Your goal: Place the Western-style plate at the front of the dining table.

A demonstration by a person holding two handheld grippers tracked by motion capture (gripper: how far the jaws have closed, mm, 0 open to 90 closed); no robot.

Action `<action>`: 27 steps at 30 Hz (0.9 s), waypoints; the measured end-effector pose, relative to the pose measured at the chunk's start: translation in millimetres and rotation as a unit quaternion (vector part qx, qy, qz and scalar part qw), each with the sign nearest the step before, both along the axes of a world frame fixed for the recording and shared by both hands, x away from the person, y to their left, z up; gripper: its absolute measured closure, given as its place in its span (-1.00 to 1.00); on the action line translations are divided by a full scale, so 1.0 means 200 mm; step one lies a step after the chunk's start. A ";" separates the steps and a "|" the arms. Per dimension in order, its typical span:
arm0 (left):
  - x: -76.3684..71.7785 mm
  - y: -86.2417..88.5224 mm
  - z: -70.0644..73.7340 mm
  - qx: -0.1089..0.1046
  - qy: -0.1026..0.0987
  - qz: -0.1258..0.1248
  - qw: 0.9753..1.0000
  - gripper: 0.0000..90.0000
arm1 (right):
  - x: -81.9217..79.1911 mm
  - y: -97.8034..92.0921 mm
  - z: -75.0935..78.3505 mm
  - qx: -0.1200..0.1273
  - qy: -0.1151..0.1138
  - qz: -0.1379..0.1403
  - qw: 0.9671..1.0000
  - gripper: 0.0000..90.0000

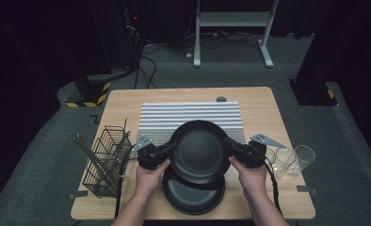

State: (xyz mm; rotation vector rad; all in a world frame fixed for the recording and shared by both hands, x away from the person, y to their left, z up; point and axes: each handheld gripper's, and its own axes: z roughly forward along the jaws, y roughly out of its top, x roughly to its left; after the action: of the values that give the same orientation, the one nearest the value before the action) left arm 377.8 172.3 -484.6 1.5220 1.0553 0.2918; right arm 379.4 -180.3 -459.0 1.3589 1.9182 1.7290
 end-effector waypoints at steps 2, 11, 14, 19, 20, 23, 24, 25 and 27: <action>0.01 0.00 0.00 -0.002 0.001 -0.001 1.000 0.69 | 0.01 0.00 0.00 0.002 0.003 0.001 1.000 0.83; 0.05 -0.01 -0.01 0.002 0.004 -0.003 1.000 0.69 | 0.05 -0.01 -0.02 0.005 0.008 -0.002 1.000 0.83; 0.07 -0.02 0.02 0.007 -0.003 -0.004 1.000 0.69 | 0.06 -0.02 -0.02 0.013 0.007 -0.006 1.000 0.83; 0.11 -0.03 0.05 0.012 -0.010 -0.003 1.000 0.69 | 0.08 -0.03 0.02 0.009 -0.002 -0.011 1.000 0.83; 0.12 -0.03 0.05 0.013 -0.008 -0.004 1.000 0.68 | 0.09 -0.03 0.02 0.007 -0.004 -0.011 1.000 0.83; 0.14 -0.03 0.06 0.015 -0.008 -0.003 1.000 0.68 | 0.10 -0.02 0.05 -0.001 -0.009 -0.014 1.000 0.83; 0.15 -0.03 0.06 0.015 -0.008 -0.004 1.000 0.68 | 0.11 -0.02 0.06 -0.003 -0.010 -0.014 1.000 0.83; 0.16 -0.03 0.07 0.014 -0.008 -0.004 1.000 0.68 | 0.11 -0.02 0.06 -0.005 -0.012 -0.014 1.000 0.83; 0.17 -0.03 0.07 0.012 -0.008 -0.005 1.000 0.68 | 0.12 -0.02 0.07 -0.005 -0.013 -0.015 1.000 0.83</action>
State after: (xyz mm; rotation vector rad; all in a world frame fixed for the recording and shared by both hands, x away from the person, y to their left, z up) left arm 411.1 166.3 -470.9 1.5438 1.0343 0.3112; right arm 404.3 -183.5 -445.3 1.3472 1.8805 1.7127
